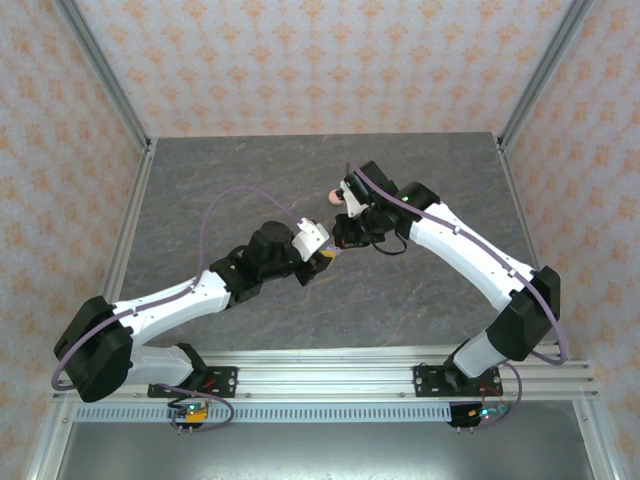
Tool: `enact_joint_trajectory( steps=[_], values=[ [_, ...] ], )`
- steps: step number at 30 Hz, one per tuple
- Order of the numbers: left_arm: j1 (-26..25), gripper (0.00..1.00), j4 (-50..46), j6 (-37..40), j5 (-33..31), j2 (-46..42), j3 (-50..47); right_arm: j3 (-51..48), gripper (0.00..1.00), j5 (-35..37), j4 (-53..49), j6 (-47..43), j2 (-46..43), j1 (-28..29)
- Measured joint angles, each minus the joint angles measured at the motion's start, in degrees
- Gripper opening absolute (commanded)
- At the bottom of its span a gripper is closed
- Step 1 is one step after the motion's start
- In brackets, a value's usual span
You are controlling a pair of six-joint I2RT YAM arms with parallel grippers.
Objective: Insert the wireless bluetooth earbuds into the charging case
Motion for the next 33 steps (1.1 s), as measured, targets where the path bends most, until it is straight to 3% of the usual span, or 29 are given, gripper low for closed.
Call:
enact_joint_trajectory(
  steps=[24, 33],
  values=[
    [-0.5, 0.12, 0.2, -0.1, -1.5, 0.6, 0.4, 0.0, 0.05, -0.2, -0.1, 0.2, 0.1, 0.0],
    [-0.5, 0.12, 1.0, -0.7, -1.0, 0.6, 0.4, 0.3, 0.26, -0.6, -0.3, 1.0, 0.7, 0.1]
  ],
)
